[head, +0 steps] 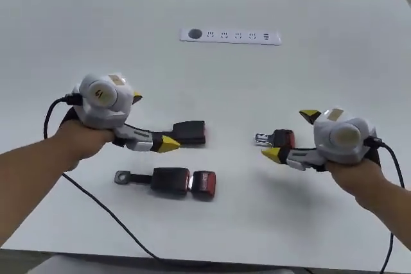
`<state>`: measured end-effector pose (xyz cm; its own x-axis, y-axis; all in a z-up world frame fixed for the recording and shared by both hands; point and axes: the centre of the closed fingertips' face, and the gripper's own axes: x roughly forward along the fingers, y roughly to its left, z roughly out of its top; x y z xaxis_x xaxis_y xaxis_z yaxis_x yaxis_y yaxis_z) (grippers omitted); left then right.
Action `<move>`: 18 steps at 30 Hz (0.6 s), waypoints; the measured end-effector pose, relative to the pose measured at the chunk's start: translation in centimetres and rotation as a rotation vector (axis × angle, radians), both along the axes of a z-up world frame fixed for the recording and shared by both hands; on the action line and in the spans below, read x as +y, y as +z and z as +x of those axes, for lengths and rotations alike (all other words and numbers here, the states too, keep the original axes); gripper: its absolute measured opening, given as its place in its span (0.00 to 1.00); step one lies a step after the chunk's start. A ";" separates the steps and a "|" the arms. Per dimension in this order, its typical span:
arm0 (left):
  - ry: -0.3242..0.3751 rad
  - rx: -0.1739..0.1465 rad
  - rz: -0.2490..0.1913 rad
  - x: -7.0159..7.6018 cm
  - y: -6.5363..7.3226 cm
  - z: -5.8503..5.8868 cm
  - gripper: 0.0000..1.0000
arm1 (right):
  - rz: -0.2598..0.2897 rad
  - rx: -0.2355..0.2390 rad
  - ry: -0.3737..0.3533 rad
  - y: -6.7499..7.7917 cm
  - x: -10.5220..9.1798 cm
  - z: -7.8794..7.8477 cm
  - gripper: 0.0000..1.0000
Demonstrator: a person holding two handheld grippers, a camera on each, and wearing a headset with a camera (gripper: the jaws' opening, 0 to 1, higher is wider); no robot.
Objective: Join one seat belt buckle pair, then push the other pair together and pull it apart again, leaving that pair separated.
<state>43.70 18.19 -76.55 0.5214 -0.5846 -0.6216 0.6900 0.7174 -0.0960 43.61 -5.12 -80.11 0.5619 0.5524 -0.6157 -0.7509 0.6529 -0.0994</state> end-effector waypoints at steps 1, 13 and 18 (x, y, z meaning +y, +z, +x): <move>0.003 0.002 -0.001 0.2 0.1 -0.4 0.98 | -0.002 0.001 0.008 0.0 0.1 -0.1 0.83; -0.039 -0.060 -0.036 1.2 2.4 -4.5 1.00 | 0.029 -0.074 -0.035 2.9 0.5 -3.3 0.94; -0.046 -0.103 -0.062 1.1 3.5 -5.4 1.00 | 0.067 -0.097 -0.076 3.8 0.9 -5.2 0.96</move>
<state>38.26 19.30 -73.00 0.5528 -0.6449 -0.5278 0.7304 0.6799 -0.0658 38.40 -4.17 -76.33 0.6589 0.5442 -0.5193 -0.6879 0.7153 -0.1233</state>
